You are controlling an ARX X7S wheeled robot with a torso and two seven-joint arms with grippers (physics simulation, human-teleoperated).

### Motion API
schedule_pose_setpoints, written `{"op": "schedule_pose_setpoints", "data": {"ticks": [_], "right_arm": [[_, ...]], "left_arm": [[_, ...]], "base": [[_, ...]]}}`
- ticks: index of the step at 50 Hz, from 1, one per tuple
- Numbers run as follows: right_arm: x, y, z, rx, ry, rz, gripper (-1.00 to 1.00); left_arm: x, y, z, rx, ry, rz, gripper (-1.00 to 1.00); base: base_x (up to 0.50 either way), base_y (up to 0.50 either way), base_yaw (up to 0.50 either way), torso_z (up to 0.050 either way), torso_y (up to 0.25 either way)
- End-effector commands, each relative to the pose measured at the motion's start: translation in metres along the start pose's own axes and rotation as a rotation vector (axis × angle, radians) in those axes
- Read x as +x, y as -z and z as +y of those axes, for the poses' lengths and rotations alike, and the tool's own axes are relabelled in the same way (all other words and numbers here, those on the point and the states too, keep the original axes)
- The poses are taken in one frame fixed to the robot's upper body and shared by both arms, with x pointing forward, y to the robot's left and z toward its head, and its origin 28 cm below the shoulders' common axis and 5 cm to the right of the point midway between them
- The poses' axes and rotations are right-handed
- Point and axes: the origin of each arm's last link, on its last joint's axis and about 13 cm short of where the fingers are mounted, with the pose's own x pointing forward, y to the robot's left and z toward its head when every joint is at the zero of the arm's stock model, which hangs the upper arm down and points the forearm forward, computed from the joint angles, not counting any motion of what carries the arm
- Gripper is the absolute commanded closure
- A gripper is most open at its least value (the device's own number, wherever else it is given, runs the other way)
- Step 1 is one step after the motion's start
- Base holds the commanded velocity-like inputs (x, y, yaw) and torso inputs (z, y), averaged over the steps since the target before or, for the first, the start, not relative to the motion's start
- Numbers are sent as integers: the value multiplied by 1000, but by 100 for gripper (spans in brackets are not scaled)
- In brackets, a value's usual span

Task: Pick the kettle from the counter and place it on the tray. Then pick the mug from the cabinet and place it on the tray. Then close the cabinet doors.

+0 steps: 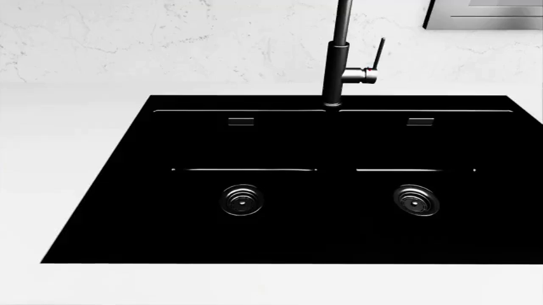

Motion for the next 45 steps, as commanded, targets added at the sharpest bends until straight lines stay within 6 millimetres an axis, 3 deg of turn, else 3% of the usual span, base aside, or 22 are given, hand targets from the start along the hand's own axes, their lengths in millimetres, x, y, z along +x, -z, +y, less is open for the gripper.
{"op": "schedule_pose_setpoints", "data": {"ticks": [1,13,28,45], "right_arm": [[32,57,-8,-84,63,165,-100],[47,98,-5,-165,58,249,-100],[52,161,4,-423,61,421,-100],[55,212,5,-656,114,568,-100]], "left_arm": [[-2,3,1,-3,-11,3,-100],[-4,6,1,1,-12,7,-100],[-4,8,3,-8,-18,13,-100],[-7,15,7,-7,-33,22,-100]], "base": [[0,0,0,0,0],[0,0,0,0,0],[3,0,0,0,0],[3,0,0,0,0]]}}
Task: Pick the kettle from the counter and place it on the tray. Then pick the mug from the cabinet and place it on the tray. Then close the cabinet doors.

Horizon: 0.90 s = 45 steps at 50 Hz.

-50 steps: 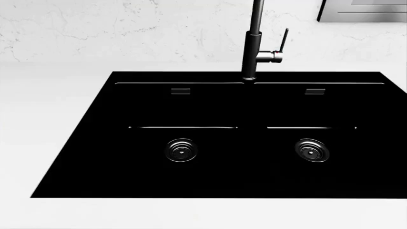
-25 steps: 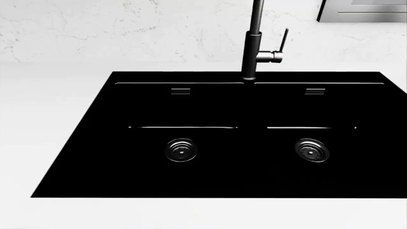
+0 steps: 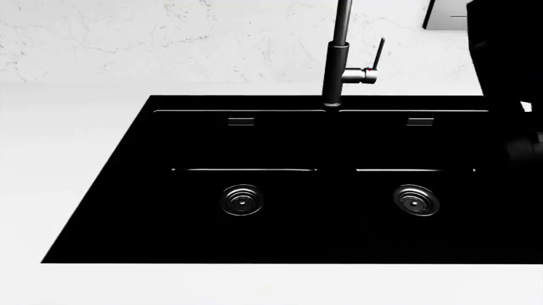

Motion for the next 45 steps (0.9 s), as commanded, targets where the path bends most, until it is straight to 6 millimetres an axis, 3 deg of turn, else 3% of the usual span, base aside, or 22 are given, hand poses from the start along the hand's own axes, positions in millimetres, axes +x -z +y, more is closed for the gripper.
{"op": "schedule_pose_setpoints", "data": {"ticks": [1,20,23,27,30,35,39,45], "right_arm": [[5,102,49,-23,-188,455,-100],[1,131,50,-149,-164,543,-100],[7,119,45,-83,-133,485,-100],[18,81,25,79,-60,331,-100],[4,40,-4,181,10,184,-100],[-29,-4,-33,252,44,36,-100],[-63,-21,-44,274,32,-35,-100],[-120,-27,-52,308,1,-93,-100]], "left_arm": [[-2,5,2,0,-10,7,-100],[-3,9,5,4,-21,12,-100],[-3,9,5,3,-20,12,-100],[-3,9,6,2,-20,12,-100],[-3,10,6,1,-19,15,-100],[-4,9,5,1,-12,18,-100],[-4,7,3,2,-7,17,-100],[-4,5,1,2,6,21,-100]], "base": [[0,0,0,0,0],[4,0,-1,0,0],[6,0,-2,0,0],[13,1,1,0,0],[5,2,4,0,0],[0,0,0,0,0],[0,0,0,0,0],[0,0,0,0,0]]}}
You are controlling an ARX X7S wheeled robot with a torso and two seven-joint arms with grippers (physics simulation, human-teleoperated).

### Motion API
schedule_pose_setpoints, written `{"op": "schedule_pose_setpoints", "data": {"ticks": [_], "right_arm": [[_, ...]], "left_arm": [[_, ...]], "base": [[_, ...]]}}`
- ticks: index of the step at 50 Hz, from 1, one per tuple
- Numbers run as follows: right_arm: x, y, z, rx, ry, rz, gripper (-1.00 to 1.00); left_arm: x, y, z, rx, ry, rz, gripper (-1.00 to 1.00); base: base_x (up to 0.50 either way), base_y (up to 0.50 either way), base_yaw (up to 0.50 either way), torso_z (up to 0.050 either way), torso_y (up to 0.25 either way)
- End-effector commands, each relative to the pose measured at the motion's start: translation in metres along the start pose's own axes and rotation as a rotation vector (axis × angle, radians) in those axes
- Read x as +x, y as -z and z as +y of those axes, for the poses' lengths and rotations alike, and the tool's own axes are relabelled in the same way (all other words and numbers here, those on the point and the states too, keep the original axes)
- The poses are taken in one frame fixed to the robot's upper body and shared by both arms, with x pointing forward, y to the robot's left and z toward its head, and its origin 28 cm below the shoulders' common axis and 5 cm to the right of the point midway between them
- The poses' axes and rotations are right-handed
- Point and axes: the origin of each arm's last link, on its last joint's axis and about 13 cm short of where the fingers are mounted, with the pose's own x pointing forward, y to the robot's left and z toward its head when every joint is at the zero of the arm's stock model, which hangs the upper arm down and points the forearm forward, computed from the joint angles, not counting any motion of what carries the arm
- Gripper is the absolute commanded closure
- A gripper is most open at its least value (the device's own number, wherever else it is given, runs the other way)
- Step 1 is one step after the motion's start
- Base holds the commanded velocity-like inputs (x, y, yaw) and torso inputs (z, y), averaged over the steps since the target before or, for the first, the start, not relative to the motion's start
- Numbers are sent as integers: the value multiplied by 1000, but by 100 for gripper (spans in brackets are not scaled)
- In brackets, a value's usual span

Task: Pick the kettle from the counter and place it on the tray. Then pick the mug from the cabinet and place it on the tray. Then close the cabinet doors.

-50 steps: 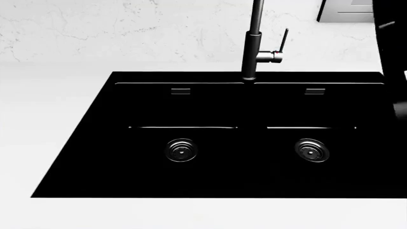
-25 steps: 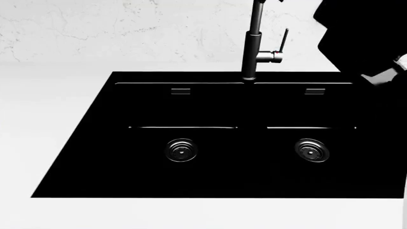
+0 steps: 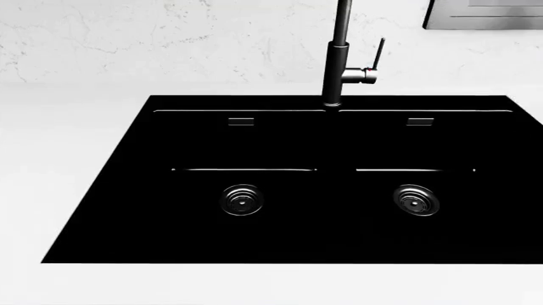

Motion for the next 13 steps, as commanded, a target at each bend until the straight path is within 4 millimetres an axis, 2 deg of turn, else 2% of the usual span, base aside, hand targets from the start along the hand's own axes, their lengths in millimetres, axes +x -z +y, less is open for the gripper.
{"op": "schedule_pose_setpoints", "data": {"ticks": [1,7,13], "right_arm": [[-91,-27,-26,116,-43,-104,-100],[-153,-4,-25,171,-74,-83,-100],[-205,25,-18,231,-81,-59,-100]], "left_arm": [[-1,-3,-3,0,17,4,-100],[0,-7,-5,-2,33,7,-100],[3,-10,-6,-4,54,8,-100]], "base": [[0,0,0,0,0],[0,0,0,0,0],[0,0,0,0,0]]}}
